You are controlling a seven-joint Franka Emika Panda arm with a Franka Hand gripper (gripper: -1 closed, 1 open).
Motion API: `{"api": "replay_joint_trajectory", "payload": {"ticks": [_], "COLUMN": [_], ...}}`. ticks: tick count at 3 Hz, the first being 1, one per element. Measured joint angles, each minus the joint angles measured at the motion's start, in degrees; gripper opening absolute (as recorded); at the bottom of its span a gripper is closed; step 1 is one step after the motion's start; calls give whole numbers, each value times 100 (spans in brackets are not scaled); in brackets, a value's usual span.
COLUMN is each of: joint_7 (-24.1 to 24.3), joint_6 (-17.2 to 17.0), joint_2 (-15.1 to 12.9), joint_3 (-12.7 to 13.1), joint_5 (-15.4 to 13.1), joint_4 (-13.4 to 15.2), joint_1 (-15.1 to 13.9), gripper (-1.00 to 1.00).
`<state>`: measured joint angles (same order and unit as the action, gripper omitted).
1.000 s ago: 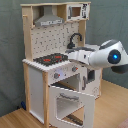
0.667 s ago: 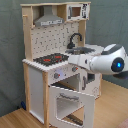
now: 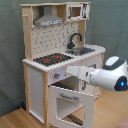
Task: Play with the kitchen
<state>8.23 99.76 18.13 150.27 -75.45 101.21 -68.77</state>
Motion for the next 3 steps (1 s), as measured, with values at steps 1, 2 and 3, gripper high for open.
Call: {"api": "replay_joint_trajectory", "payload": {"ticks": [1,2,3], "joint_7": [392,871,1497], "joint_6": [0,4,7], "joint_2": [412,672,915], "joint_3": [0,1,2], "joint_5": [-125,-193,-225], "joint_4": [-231,-328,-339], "joint_1": [152,306,469], "gripper": [100,100,100]}}
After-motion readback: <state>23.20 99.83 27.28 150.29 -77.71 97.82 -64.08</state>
